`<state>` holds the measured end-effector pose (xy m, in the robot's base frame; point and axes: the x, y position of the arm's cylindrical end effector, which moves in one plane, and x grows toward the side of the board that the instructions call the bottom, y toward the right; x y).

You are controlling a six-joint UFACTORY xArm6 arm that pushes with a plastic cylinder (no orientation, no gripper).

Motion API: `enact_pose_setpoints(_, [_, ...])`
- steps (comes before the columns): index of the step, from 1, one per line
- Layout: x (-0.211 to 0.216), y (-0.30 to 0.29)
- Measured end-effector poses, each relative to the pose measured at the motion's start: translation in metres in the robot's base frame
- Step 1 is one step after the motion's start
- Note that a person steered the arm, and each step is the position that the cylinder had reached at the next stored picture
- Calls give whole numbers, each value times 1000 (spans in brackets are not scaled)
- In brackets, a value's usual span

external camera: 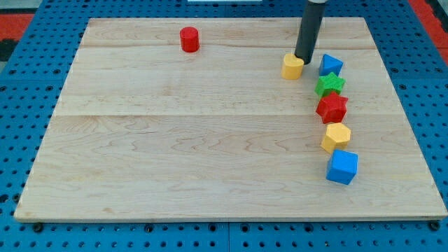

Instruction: Move the yellow heart slightly upwards

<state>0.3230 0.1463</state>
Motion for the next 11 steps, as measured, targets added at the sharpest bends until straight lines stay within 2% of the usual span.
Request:
enact_pose_setpoints(1, [30,-31])
enact_pose_setpoints(2, [48,-95])
enact_pose_setpoints(3, [48,-135])
enact_pose_setpoints(4, [89,-109])
enact_pose_setpoints(5, [95,-176])
enact_pose_setpoints(6, [66,-207])
enact_pose_setpoints(7, [108,-207])
enact_pose_setpoints(8, [98,-164])
enact_pose_setpoints(9, [50,-208])
enact_pose_setpoints(10, [44,-245])
enact_pose_setpoints(11, [44,-242])
